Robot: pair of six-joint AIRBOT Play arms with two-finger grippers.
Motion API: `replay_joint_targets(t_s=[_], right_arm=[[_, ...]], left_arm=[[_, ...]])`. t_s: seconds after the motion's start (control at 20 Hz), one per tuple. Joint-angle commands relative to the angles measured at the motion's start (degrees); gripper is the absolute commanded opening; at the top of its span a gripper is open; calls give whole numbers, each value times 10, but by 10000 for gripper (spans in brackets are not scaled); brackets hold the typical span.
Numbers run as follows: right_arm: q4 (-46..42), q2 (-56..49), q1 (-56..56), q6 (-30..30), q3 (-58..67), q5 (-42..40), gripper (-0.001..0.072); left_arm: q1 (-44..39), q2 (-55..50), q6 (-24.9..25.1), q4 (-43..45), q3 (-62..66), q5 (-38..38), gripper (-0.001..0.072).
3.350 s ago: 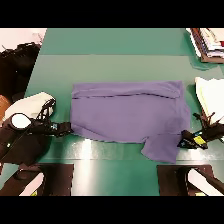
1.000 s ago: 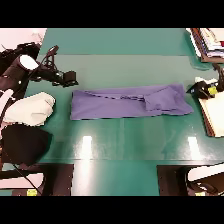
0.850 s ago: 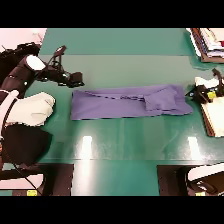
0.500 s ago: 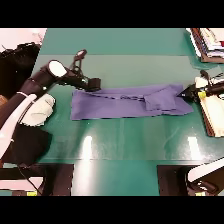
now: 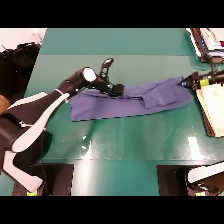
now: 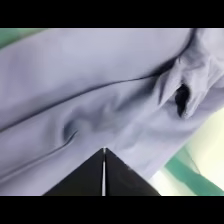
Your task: Fold the shirts.
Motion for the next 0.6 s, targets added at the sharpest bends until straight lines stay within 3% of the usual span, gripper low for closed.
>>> replay_joint_targets(t_s=[0.0,0.55], right_arm=[[38,79,36,37,3,-7,16],[33,122,232,73,155,-35,16]], left_arm=[[-23,-68,0,-15,70,1,22],[-13,-103,-14,17,94,-9,23]])
